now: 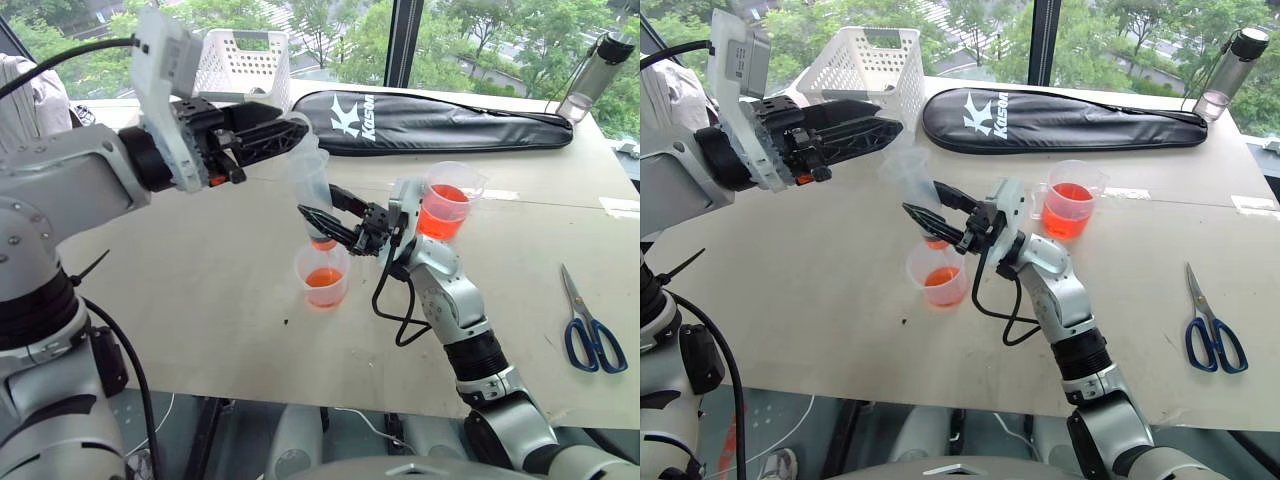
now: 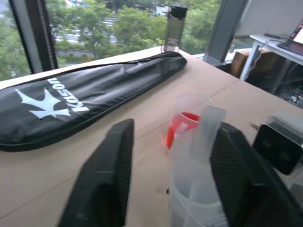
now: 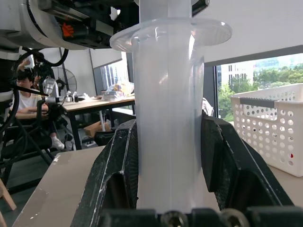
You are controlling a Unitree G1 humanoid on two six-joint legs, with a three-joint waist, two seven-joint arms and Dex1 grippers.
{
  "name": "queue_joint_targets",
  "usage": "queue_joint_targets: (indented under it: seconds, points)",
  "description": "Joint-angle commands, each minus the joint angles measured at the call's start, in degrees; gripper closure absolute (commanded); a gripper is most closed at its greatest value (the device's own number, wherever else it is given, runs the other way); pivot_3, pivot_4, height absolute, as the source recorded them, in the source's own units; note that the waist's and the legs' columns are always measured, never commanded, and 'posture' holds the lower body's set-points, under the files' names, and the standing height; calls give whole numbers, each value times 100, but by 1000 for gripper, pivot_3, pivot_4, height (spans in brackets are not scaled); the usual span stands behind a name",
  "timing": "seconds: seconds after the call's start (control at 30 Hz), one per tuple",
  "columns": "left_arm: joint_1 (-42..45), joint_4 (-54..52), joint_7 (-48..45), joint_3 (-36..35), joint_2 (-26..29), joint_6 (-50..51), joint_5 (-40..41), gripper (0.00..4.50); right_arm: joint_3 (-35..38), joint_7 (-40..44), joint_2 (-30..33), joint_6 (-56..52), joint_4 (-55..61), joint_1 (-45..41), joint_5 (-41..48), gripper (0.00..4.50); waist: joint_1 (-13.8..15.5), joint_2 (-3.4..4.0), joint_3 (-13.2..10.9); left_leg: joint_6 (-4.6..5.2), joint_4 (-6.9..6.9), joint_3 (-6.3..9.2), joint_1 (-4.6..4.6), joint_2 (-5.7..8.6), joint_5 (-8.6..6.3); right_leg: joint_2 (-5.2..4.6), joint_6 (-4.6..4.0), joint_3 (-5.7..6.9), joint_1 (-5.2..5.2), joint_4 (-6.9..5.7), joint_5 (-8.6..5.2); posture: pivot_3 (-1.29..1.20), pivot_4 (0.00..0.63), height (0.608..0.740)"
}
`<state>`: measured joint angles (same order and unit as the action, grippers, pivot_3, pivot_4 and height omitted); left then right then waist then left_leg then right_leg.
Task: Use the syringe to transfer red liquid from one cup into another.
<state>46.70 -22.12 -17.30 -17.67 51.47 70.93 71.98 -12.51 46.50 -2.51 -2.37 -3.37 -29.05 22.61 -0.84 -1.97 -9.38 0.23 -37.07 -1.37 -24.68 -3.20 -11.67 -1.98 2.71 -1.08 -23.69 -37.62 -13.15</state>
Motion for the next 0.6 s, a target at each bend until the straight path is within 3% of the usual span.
queue_joint_targets:
  seconds: [0.03, 0.1, 0.4, 0.6]
  points:
    - [18, -165, -561, 150, 316, -279, -330, 3950, -33, 69, -41, 64, 280, -55, 84, 3106, 0, 0, 0, 0, 0, 0, 0, 0, 0, 0, 0, 0, 0, 0, 0, 0, 150, 724]
    - [-35, -173, -826, 224, 397, -386, -413, 4500, -31, 69, -43, 53, 300, -52, 95, 3107, 0, 0, 0, -1, 0, -2, 0, 0, 0, 0, 0, -1, 0, 1, 0, 0, 150, 724]
    - [-302, -179, -1853, 507, 643, -817, -905, 4500, -4, 118, 0, -136, 522, -7, 222, 3113, 3, 0, -1, 0, 0, -3, -1, 0, 0, -1, -1, -1, 0, 3, -1, 0, 150, 724]
    - [-642, -287, -2060, 600, 618, -897, -1044, 4500, 30, 100, 14, -197, 619, -2, 239, 3114, 2, 0, -1, 0, 1, -3, 1, 0, 0, 0, -1, -1, 0, 2, -2, 0, 150, 724]
